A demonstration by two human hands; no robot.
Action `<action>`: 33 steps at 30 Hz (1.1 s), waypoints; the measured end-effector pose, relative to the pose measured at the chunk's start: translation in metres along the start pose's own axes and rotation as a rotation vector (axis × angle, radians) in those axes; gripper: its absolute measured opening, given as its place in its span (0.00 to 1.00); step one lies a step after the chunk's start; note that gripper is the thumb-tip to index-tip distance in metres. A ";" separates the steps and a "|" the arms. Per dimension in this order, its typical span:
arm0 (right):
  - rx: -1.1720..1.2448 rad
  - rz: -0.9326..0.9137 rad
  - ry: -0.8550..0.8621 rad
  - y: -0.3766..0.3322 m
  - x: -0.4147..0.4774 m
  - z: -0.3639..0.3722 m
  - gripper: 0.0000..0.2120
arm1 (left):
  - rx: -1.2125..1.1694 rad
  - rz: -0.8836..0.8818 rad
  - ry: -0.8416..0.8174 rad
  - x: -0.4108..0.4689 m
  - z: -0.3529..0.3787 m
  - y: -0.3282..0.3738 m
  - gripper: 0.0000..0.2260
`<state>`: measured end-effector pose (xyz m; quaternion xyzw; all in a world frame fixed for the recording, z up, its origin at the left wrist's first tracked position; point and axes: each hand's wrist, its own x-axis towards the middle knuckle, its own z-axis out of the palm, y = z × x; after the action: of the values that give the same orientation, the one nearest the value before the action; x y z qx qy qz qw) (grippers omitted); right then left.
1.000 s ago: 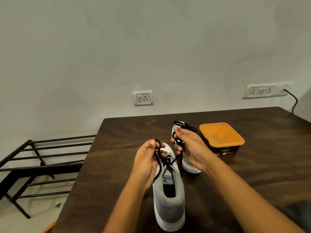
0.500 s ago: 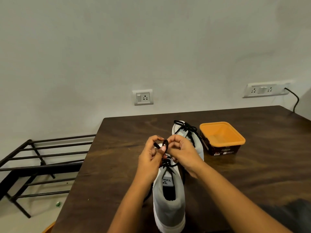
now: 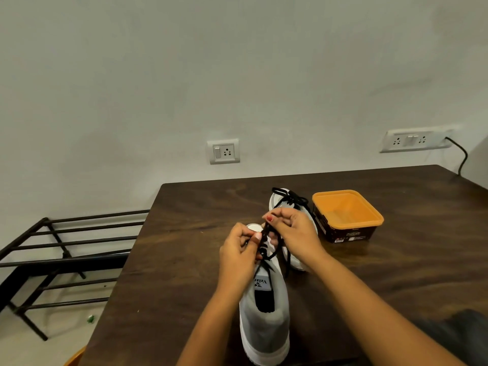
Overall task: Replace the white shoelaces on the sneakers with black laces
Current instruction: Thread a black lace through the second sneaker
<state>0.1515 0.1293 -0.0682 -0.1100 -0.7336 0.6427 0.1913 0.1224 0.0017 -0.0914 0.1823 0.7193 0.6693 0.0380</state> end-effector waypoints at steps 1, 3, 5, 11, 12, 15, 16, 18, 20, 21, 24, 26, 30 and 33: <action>-0.005 0.000 0.073 -0.001 0.001 -0.002 0.06 | -0.016 0.002 -0.026 0.001 -0.002 0.001 0.10; -0.031 0.026 0.155 -0.003 0.003 -0.006 0.06 | -0.022 0.005 -0.078 0.003 -0.006 0.002 0.08; -0.082 0.058 0.184 -0.007 0.005 -0.009 0.07 | 0.056 0.016 -0.113 0.004 -0.009 0.001 0.07; 0.419 0.265 -0.026 -0.041 0.011 -0.027 0.06 | 0.175 0.044 -0.195 0.006 -0.006 -0.001 0.11; 0.461 0.266 -0.055 -0.042 0.011 -0.028 0.07 | 0.134 0.030 -0.210 0.005 -0.005 0.001 0.11; 0.544 0.240 -0.101 -0.041 0.009 -0.027 0.10 | 0.044 -0.021 -0.269 0.004 -0.003 -0.001 0.13; 0.566 0.229 -0.108 -0.039 0.008 -0.025 0.11 | 0.028 -0.039 -0.289 0.004 -0.002 -0.002 0.13; 0.569 0.211 -0.142 -0.036 0.007 -0.021 0.12 | 0.045 -0.062 -0.330 0.004 -0.001 -0.004 0.13; 0.508 0.182 -0.184 -0.038 0.005 -0.017 0.13 | 0.049 -0.054 -0.379 0.003 0.000 -0.003 0.14; 0.465 0.157 -0.192 -0.039 0.006 -0.015 0.13 | 0.033 -0.052 -0.397 0.002 0.000 -0.001 0.15; 0.370 0.103 -0.138 -0.038 0.006 -0.012 0.17 | -0.024 -0.059 -0.428 0.001 -0.003 0.003 0.13; 0.183 0.089 -0.126 -0.029 0.007 -0.014 0.22 | -0.034 -0.050 -0.437 0.002 -0.007 0.003 0.12; -0.237 0.235 -0.306 -0.011 0.007 -0.015 0.27 | -0.013 -0.011 -0.354 0.005 -0.009 -0.002 0.06; -0.152 0.340 -0.484 -0.015 0.002 -0.012 0.19 | -0.061 -0.072 -0.205 0.008 -0.007 -0.008 0.08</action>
<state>0.1558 0.1393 -0.0519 -0.0890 -0.7748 0.6165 -0.1080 0.1110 -0.0027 -0.0973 0.2227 0.6969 0.6670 0.1411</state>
